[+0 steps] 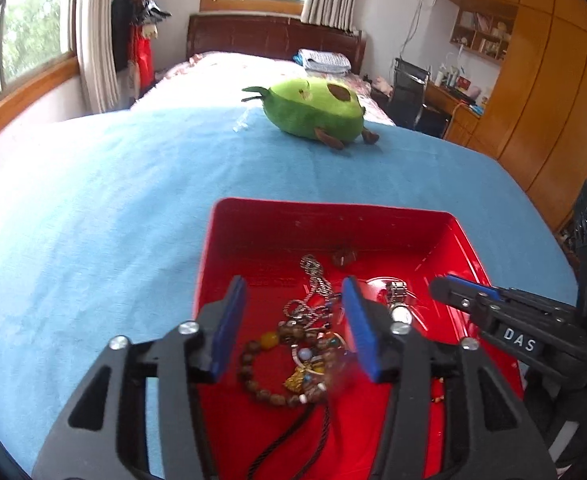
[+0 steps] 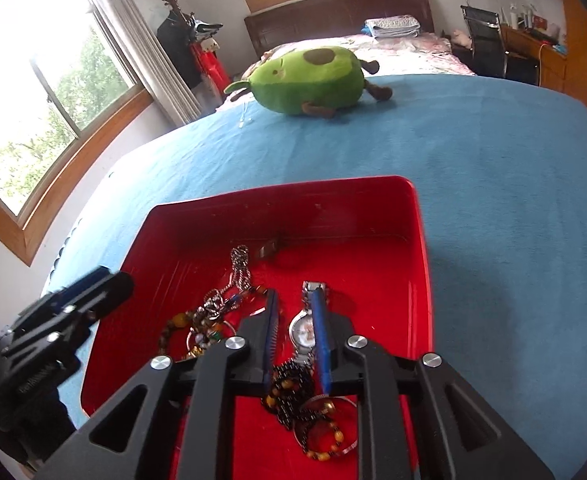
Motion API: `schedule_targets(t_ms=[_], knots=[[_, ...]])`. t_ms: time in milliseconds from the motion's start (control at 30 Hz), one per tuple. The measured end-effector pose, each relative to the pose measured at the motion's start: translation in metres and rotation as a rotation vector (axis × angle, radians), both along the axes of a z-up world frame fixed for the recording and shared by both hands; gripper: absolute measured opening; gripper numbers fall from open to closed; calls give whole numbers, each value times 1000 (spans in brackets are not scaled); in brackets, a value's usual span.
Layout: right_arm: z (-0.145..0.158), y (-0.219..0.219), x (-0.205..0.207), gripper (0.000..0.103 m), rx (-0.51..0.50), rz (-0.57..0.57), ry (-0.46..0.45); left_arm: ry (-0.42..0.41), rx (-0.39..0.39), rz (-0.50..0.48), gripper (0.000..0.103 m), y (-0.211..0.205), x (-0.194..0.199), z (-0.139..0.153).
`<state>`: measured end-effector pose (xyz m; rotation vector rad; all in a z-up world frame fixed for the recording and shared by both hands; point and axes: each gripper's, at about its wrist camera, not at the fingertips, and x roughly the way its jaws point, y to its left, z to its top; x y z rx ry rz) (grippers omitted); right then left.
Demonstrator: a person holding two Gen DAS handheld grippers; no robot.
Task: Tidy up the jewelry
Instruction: 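Open both tools to drop the bracelet and ring into the tray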
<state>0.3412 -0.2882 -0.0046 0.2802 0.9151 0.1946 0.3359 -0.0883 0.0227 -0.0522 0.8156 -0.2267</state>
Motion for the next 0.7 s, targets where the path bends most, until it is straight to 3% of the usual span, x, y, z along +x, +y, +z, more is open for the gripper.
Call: schedule_targets(t_ms=[200,433,700], knots=[[4,1,-14,22,-39,-10,-17,-28,30,21,67,5,-14,9],[4,4,-32,29,-64,-4,-13,-31,63,7,75,2,-38,8],[10,13,-60,46,-100,23,-39,-73,80,1,87,4,-75,17]])
